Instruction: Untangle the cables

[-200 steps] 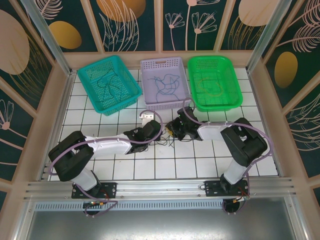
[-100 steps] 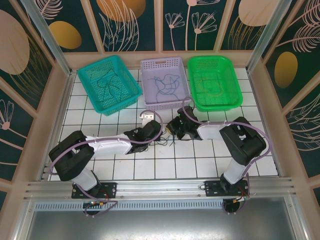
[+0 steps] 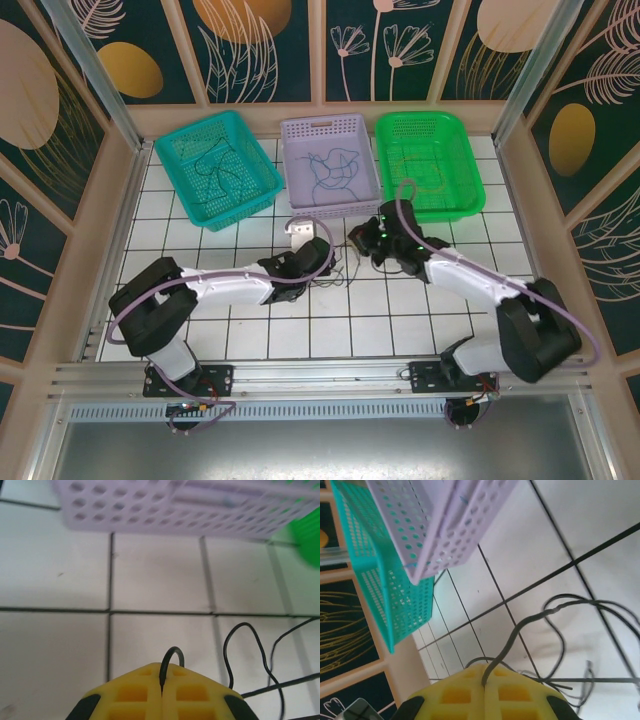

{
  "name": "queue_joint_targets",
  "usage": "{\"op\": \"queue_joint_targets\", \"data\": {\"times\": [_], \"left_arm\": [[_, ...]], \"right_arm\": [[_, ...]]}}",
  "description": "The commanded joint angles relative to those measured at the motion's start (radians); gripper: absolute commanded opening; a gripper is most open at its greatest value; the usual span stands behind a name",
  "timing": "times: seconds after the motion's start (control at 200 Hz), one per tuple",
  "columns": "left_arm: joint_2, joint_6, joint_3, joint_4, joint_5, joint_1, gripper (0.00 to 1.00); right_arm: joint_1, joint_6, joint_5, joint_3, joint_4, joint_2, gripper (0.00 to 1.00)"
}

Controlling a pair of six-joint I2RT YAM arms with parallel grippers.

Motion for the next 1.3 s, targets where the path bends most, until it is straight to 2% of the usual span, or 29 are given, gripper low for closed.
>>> {"op": "queue_joint_targets", "data": {"times": [0.0, 0.175, 0.375, 0.571, 0.706, 0.906, 1.046, 1.171, 1.291], "left_arm": [[-0.004, -0.026, -0.066, -0.216, -0.077, 0.02, 0.0], [-0.043, -0.081, -0.095, -0.215, -0.062, 0.042, 0.0], [-0.118, -0.115, -0.168, -0.103, 0.031, 0.09, 0.0], [-0.165, -0.113, -0.226, -0.071, 0.094, 0.138, 0.11], [-0.168, -0.111, -0.229, -0.091, 0.12, 0.14, 0.3], [-0.154, -0.099, -0.204, -0.08, 0.195, 0.141, 0.48], [-0.111, -0.071, -0.135, -0.07, 0.244, 0.139, 0.61], [-0.044, -0.147, -0.094, 0.029, 0.369, 0.133, 0.65], [0.041, -0.308, -0.057, 0.061, 0.439, 0.11, 0.65]], "right_arm": [[-0.124, -0.156, 0.157, 0.051, -0.108, -0.111, 0.0], [-0.156, -0.29, 0.121, 0.116, -0.142, -0.133, 0.0], [-0.127, -0.3, 0.053, 0.097, -0.117, -0.102, 0.0], [-0.091, -0.288, 0.047, 0.064, -0.075, -0.072, 0.0], [-0.087, -0.322, 0.031, 0.065, -0.064, -0.043, 0.0], [-0.081, -0.428, -0.038, 0.068, -0.03, -0.007, 0.0], [-0.079, -0.536, 0.002, 0.078, -0.089, -0.022, 0.0], [-0.087, -0.567, 0.006, 0.065, -0.104, -0.033, 0.0], [-0.09, -0.56, -0.001, 0.049, -0.088, -0.033, 0.0]]}}
